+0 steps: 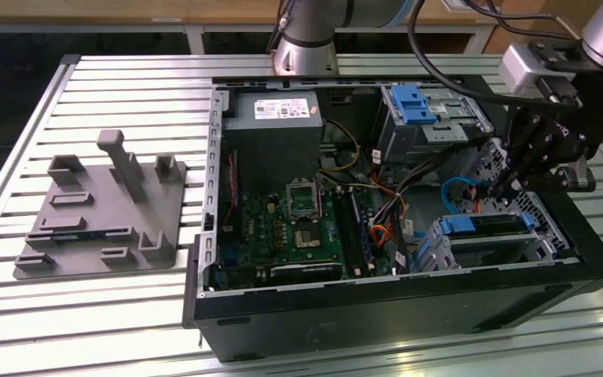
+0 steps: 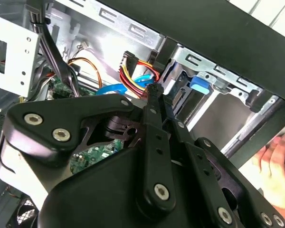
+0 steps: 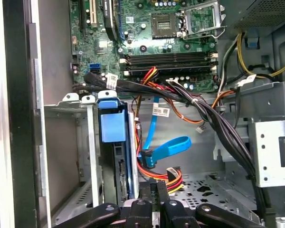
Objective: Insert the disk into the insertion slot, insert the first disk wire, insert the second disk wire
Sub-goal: 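Insert the first disk wire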
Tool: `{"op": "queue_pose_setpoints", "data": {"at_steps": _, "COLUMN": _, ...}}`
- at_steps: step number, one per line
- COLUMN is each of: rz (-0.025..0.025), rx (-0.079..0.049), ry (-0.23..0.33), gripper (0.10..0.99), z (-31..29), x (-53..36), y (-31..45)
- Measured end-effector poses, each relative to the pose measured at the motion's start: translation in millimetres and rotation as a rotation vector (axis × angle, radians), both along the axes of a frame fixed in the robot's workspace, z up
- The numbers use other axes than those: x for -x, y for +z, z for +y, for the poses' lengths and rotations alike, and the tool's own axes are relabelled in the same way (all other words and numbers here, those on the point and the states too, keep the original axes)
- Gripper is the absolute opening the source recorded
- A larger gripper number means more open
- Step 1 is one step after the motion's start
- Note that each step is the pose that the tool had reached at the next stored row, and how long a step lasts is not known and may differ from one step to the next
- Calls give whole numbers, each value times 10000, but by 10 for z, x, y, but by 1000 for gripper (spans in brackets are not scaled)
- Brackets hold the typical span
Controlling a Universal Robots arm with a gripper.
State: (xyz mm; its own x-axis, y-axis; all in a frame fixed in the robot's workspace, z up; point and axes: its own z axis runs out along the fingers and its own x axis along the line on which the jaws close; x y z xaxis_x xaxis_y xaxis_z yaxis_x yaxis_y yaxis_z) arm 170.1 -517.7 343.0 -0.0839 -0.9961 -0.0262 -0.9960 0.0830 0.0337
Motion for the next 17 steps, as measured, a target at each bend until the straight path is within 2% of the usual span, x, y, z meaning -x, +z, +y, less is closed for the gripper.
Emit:
{"op": "queue_pose_setpoints", "data": {"at_steps": 2, "rz": -4, "rx": -64, "ry": 84, "gripper": 165, "z": -5, "x": 0, "y": -1}}
{"op": "queue_pose_setpoints", "data": {"at_steps": 9, "rz": -7, "rx": -75, "ry": 756, "gripper": 165, "z": -19, "x": 1, "y": -6}}
{"op": "queue_pose_setpoints", "data": {"at_steps": 17, "rz": -6, "rx": -72, "ry": 772, "gripper": 165, "z": -24, "x": 1, "y": -4}}
